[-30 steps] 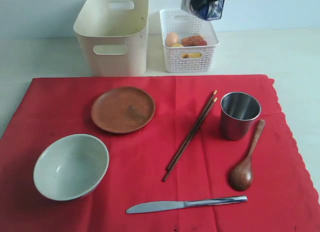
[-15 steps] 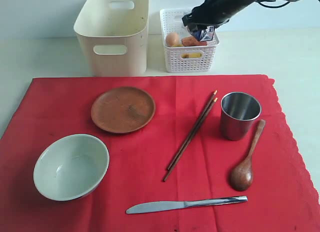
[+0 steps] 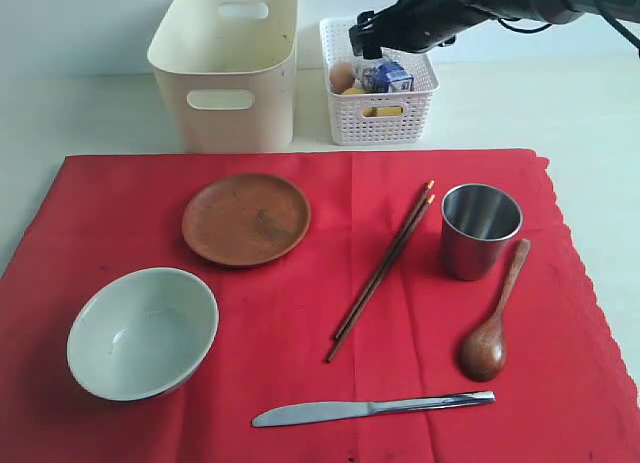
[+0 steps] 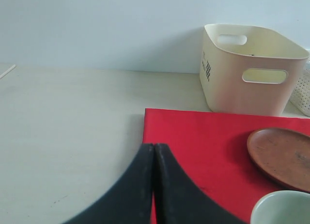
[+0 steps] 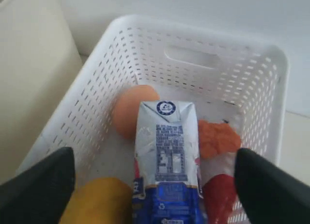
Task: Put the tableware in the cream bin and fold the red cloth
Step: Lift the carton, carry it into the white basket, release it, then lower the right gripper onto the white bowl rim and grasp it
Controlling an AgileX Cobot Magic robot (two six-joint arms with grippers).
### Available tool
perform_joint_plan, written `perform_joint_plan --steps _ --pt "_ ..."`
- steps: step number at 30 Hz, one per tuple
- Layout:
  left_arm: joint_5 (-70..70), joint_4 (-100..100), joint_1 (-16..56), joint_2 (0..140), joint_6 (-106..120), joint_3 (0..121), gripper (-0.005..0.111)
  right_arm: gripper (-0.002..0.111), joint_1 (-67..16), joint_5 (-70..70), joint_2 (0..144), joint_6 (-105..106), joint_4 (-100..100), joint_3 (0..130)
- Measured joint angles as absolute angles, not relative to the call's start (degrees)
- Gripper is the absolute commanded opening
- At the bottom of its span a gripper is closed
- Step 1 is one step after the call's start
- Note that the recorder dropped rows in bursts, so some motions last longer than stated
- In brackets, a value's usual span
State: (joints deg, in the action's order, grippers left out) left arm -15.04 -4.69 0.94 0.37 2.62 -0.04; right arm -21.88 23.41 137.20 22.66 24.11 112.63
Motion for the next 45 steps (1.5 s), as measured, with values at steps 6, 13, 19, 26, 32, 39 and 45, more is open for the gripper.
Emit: perform_joint_plan --steps 6,13,19,26,32,39,45 --pt "-15.0 -4.7 0.9 0.4 2.6 0.0 0.002 0.098 -21.9 24.6 137.2 20.8 25.6 112.6" --pt "-15.0 -4.7 0.9 0.4 2.6 0.0 0.002 0.076 -21.9 32.2 135.2 20.1 19.6 112.6" --pt "-15.0 -4.7 0.9 0.4 2.6 0.0 0.002 0.042 -21.9 37.2 129.1 19.1 16.0 112.6" --pt "-15.0 -4.7 0.9 0.4 2.6 0.0 0.002 0.013 -21.9 45.1 121.5 17.6 14.7 112.6" --pt "-15.0 -4.7 0.9 0.4 2.6 0.0 0.002 0.0 -21.9 53.8 117.9 15.4 12.2 112.6" --pt "-15.0 -4.7 0.9 0.4 2.6 0.0 0.002 0.0 -21.9 60.7 115.5 14.3 12.1 112.6" --pt "-15.0 -4.7 0.9 0.4 2.6 0.0 0.002 0.0 -21.9 56.7 108.1 13.5 12.1 103.3"
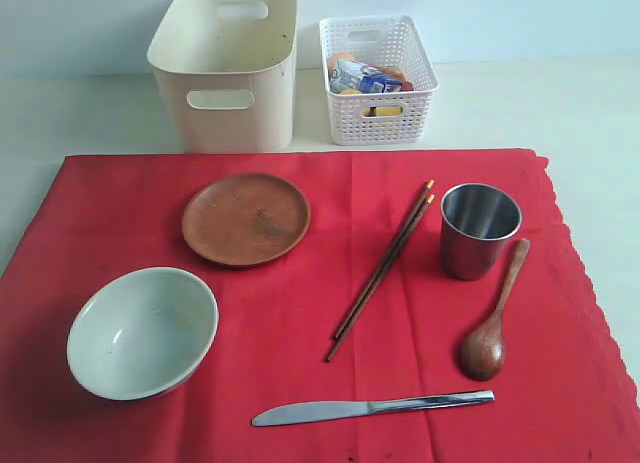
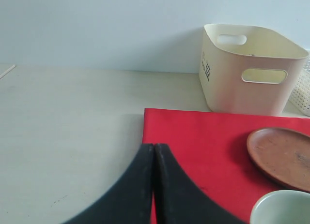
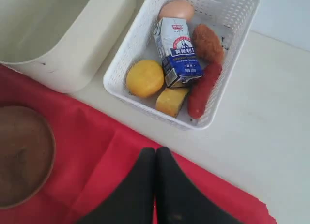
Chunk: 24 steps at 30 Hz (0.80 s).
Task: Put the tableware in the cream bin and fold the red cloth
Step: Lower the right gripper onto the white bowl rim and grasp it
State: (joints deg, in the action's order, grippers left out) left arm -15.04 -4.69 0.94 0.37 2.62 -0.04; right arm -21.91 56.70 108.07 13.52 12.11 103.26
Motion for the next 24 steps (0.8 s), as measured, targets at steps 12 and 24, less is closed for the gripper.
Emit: perform_joint_plan --steps 12,24 --pt "-15.0 -4.7 0.9 0.4 2.6 0.0 0.002 0.0 -24.9 46.4 100.8 52.7 55.5 80.7" --pt "-15.0 -4.7 0.9 0.4 2.6 0.0 0.002 0.0 -38.8 43.5 100.9 66.6 57.3 80.4"
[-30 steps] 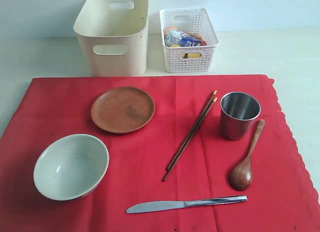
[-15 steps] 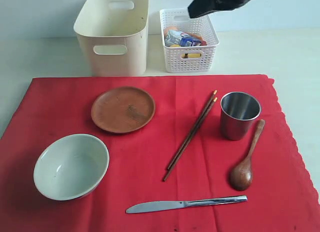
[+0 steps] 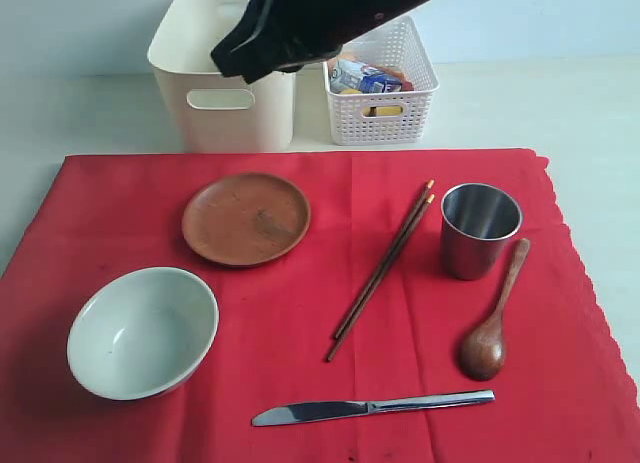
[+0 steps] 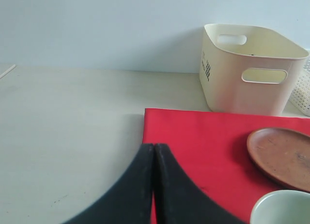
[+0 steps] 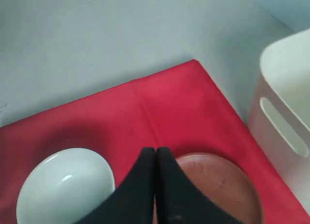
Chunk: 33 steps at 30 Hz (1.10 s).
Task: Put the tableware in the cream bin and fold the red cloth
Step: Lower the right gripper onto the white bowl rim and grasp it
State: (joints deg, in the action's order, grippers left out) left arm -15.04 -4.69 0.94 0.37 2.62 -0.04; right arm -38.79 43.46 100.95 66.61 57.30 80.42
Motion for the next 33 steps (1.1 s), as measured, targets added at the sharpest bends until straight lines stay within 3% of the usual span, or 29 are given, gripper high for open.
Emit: perform_joint_plan --steps 19,31,33 --pt "-15.0 -4.7 0.9 0.4 2.6 0.0 0.002 0.0 -42.6 41.9 108.3 66.9 56.5 80.4" --pt "-15.0 -4.7 0.9 0.4 2.6 0.0 0.002 0.0 -51.7 29.6 114.7 42.6 29.0 80.4" --pt "-15.0 -4.7 0.9 0.4 2.6 0.0 0.002 0.004 -52.9 28.9 115.4 42.2 27.9 80.4"
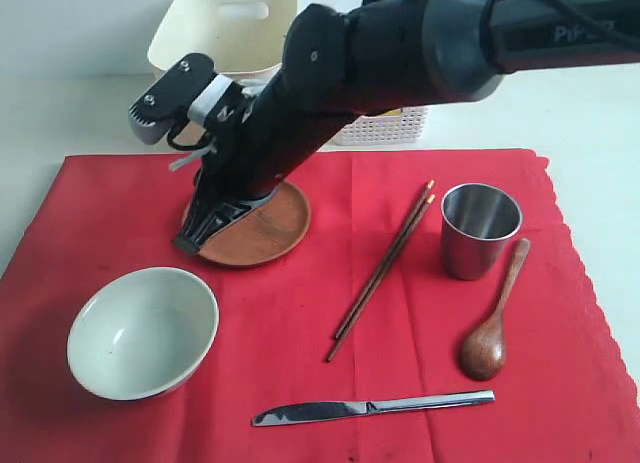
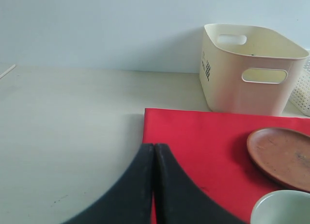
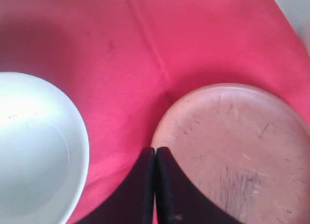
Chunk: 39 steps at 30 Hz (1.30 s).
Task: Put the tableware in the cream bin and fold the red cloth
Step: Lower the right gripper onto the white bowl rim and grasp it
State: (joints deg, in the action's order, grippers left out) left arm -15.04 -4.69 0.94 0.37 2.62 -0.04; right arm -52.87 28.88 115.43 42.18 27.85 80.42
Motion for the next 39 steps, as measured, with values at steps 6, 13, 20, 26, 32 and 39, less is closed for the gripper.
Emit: perform_joint_plan --steps 6,13,20,26,32,39 --pt "-15.0 -4.7 0.9 0.4 2.6 0.0 0.002 0.039 -53.8 26.3 116.3 40.8 26.6 80.4" --pt "-15.0 -4.7 0.9 0.4 2.6 0.0 0.002 0.071 -54.1 25.9 117.1 40.7 26.6 80.4" --pt "-15.0 -4.7 0.9 0.4 2.6 0.0 0.002 0.072 -56.0 26.1 119.2 40.7 27.3 80.4" --pt "-15.0 -4.7 0.9 0.4 2.6 0.0 0.002 0.072 -57.4 26.9 119.8 40.8 27.9 80.4" --pt "-15.0 -4.7 0.9 0.4 2.6 0.0 0.002 0.059 -57.5 27.1 121.9 41.4 28.1 80.4" --pt "-15.0 -4.7 0.9 0.4 2.6 0.0 0.002 0.012 -57.9 26.1 124.2 44.1 29.7 80.4"
